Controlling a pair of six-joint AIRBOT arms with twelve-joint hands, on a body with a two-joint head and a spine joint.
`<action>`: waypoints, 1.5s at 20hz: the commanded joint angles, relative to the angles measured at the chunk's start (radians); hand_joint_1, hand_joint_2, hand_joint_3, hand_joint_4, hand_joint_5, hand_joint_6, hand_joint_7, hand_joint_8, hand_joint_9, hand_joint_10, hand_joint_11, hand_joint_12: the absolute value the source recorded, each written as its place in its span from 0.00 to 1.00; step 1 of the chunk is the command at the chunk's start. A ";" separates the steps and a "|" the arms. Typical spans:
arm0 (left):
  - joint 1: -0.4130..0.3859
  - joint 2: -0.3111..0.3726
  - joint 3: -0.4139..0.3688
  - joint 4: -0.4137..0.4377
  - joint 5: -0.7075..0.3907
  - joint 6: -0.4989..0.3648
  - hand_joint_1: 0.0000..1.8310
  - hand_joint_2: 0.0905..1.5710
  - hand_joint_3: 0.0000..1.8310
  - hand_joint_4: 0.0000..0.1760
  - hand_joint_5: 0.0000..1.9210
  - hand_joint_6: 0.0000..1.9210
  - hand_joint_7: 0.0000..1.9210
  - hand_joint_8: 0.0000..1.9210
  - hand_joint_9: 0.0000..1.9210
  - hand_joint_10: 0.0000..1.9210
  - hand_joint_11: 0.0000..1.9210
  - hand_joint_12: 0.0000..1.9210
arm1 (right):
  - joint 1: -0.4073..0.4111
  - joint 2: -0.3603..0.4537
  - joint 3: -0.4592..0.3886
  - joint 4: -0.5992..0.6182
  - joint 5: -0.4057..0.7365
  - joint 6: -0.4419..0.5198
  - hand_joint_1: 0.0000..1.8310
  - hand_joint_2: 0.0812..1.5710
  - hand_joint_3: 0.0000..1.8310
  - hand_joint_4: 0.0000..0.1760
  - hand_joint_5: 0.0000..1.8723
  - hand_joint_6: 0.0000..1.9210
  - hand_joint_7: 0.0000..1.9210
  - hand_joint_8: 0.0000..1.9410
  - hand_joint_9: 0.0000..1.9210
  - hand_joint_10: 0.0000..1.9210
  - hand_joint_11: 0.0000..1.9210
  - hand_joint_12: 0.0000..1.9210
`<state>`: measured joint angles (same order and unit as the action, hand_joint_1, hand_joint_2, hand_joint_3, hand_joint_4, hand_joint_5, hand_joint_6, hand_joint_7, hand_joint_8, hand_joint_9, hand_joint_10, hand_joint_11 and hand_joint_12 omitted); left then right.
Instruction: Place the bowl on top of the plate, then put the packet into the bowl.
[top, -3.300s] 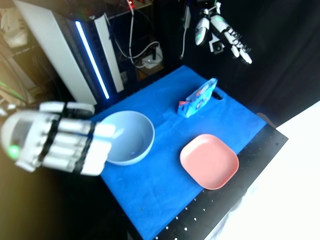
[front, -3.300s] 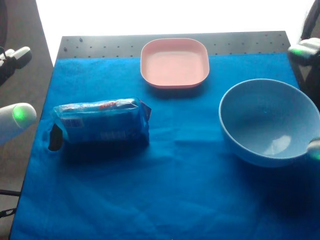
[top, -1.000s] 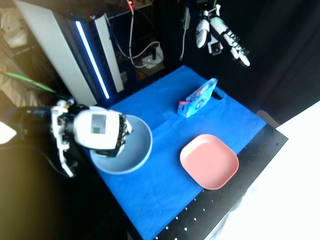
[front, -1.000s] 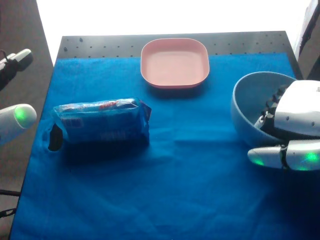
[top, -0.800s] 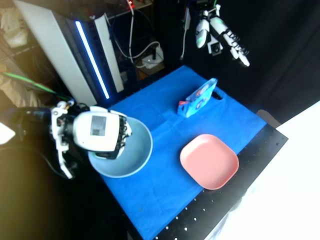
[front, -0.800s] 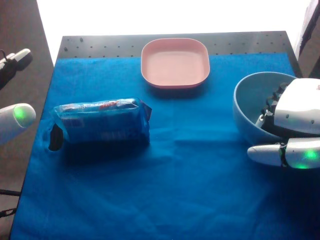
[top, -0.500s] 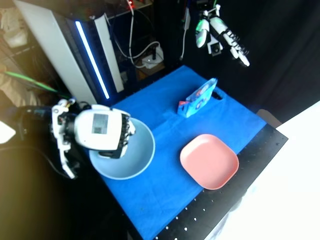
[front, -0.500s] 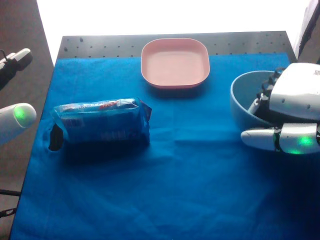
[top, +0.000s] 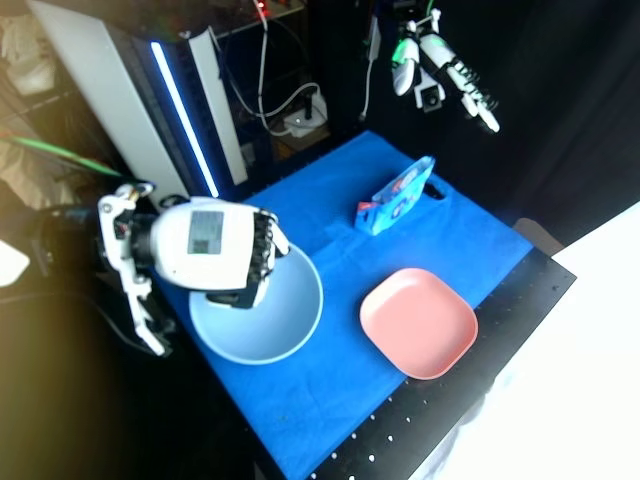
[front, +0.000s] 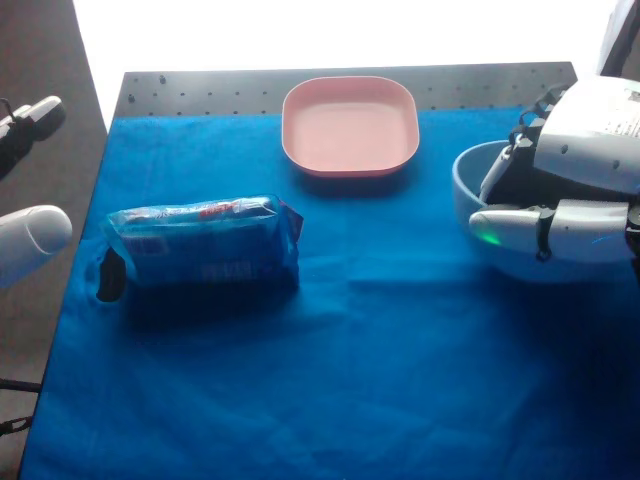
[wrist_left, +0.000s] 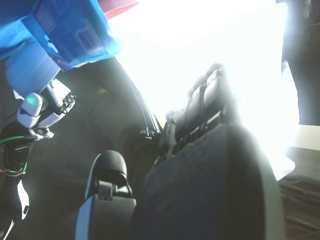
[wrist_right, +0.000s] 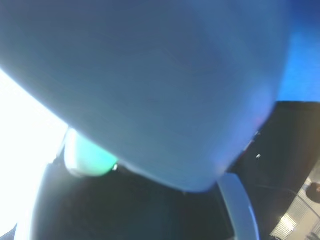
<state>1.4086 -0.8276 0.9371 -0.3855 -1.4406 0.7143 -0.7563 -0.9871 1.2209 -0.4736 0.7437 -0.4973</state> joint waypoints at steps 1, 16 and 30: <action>-0.004 -0.003 0.008 -0.004 -0.131 -0.005 0.00 0.76 0.00 0.76 0.01 0.00 0.00 0.00 0.00 0.00 0.00 0.00 | 0.017 -0.002 0.005 0.039 0.099 0.002 0.23 0.98 0.00 0.98 0.68 1.00 0.79 1.00 0.86 1.00 0.87 1.00; -0.003 -0.003 0.006 -0.003 -0.141 -0.017 0.00 0.78 0.00 0.80 0.01 0.00 0.00 0.00 0.00 0.00 0.00 0.00 | -0.064 -0.036 -0.021 0.041 0.092 0.005 0.09 0.69 0.00 0.00 0.30 0.00 0.28 0.00 0.35 0.02 0.13 0.70; -0.001 -0.003 0.005 -0.003 -0.142 -0.020 0.01 0.78 0.00 0.78 0.00 0.00 0.00 0.00 0.00 0.00 0.00 0.00 | -0.111 0.028 -0.028 0.080 0.075 0.010 0.17 0.66 0.00 0.02 0.28 0.00 0.26 0.00 0.32 0.01 0.10 0.67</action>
<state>1.4128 -0.8276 0.9371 -0.3851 -1.4567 0.7033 -0.8730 -0.9543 1.1957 -0.4252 0.7418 -0.4911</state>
